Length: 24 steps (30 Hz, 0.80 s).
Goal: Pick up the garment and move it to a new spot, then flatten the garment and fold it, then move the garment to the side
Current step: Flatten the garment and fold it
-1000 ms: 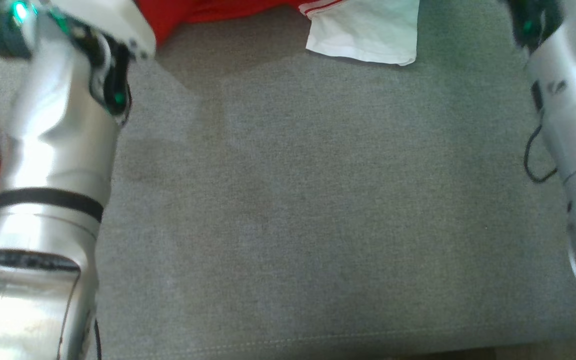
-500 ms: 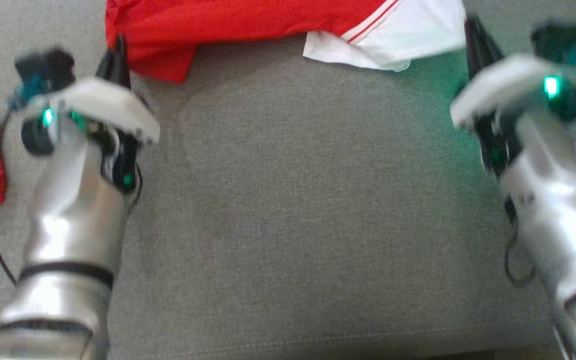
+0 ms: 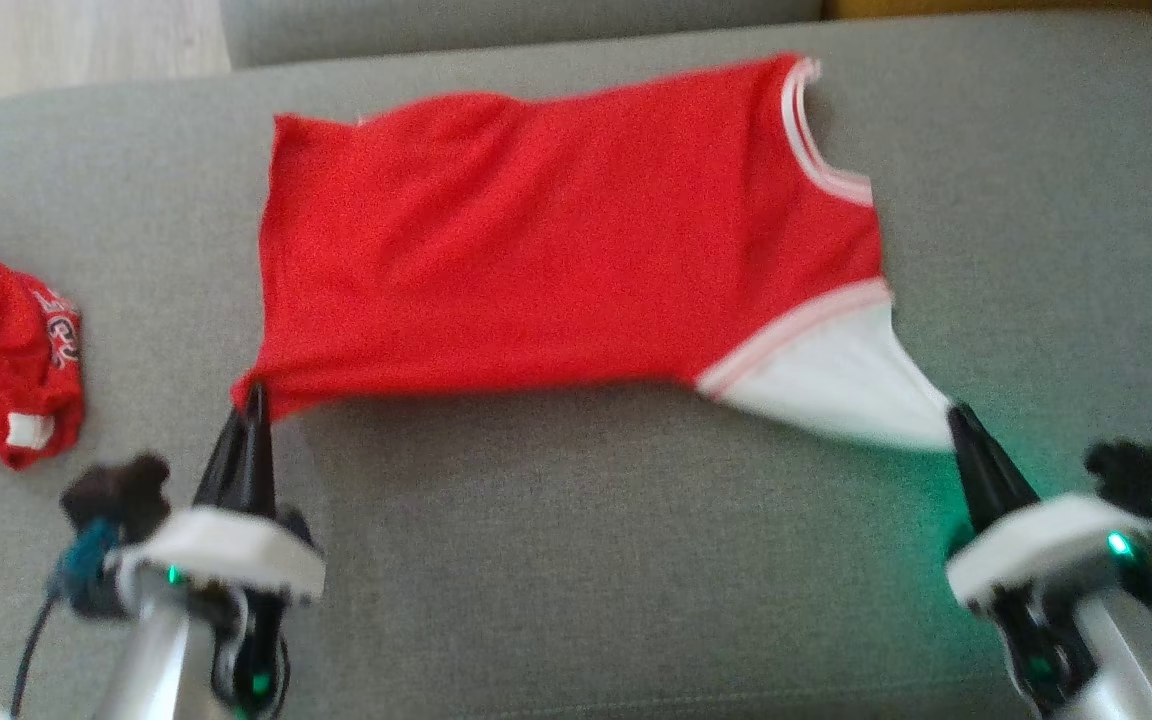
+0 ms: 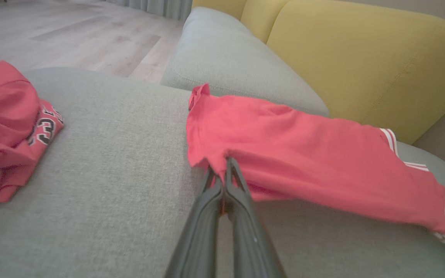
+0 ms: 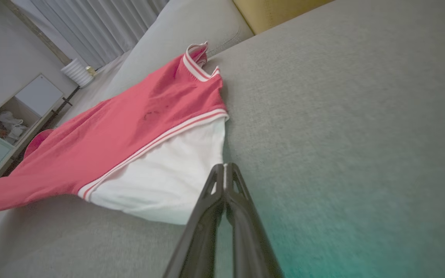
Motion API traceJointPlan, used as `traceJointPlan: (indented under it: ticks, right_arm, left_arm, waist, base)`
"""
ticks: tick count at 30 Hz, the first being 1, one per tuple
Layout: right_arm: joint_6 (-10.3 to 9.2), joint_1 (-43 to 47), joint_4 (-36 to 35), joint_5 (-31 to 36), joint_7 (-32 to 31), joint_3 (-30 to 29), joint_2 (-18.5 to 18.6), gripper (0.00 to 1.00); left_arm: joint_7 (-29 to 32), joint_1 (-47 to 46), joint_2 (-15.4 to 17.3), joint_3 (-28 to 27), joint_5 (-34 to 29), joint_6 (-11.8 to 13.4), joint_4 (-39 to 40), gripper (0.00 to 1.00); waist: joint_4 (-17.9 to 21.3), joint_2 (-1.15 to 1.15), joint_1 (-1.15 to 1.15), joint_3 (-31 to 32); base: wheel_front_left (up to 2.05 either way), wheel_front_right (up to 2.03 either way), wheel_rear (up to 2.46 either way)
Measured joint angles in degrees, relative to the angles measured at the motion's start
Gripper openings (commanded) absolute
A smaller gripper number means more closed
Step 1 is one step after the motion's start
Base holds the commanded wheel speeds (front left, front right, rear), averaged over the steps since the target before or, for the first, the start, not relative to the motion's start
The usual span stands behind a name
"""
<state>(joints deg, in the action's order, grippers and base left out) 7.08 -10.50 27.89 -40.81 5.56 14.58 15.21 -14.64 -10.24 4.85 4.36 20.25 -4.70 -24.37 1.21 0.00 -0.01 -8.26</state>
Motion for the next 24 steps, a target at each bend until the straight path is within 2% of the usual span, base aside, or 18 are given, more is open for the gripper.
traceJointPlan:
  ticks: [4, 9, 11, 12, 18, 24]
  right_arm:
    - [0.0, 12.0, -13.43, 5.15, -8.35, -8.28, -1.43, 0.0]
    - [0.0, 24.82, -31.25, 12.17, -20.61, -16.26, -9.54, 0.0]
    - [0.0, 28.65, -37.23, 14.08, -24.96, -17.71, -11.35, 0.0]
    - [0.0, 28.65, -37.23, 14.08, -24.96, -17.71, -11.35, 0.0]
    - [0.0, 33.56, -47.21, 15.7, -32.06, -20.42, -12.88, 0.0]
    - [0.0, 34.44, -49.93, 16.19, -33.38, -22.17, -12.94, 0.0]
  left_arm:
    - [2.14, 8.32, 0.23, -0.27, 0.0, 2.27, 10.14, 0.0]
    - [7.13, 15.68, 0.63, -0.63, 0.0, 5.09, 21.67, 0.0]
    - [9.14, 18.12, 0.94, -0.88, -0.01, 6.06, 24.74, 0.0]
    - [9.14, 18.12, 0.94, -0.88, -0.01, 6.06, 24.74, 0.0]
    - [13.21, 22.41, 1.67, -0.94, -0.53, 7.8, 31.75, 0.0]
    - [16.06, 24.32, 2.29, 0.01, -1.07, 8.59, 36.82, 0.0]
  waist:
    - [-0.37, 0.0, 0.0, 2.38]
    - [-0.6, 0.0, 0.0, 4.22]
    - [-0.54, 0.0, 0.0, 4.48]
    - [-0.54, 0.0, 0.0, 4.48]
    - [-0.17, 0.0, 0.0, 5.13]
    - [-0.86, 0.0, 0.0, 4.47]
  base:
    - [0.0, 0.0, 0.0]
    - [0.0, 0.0, 0.0]
    - [0.0, 0.0, 0.0]
    - [0.0, 0.0, 0.0]
    - [0.0, 0.0, 0.0]
    - [0.0, 0.0, 0.0]
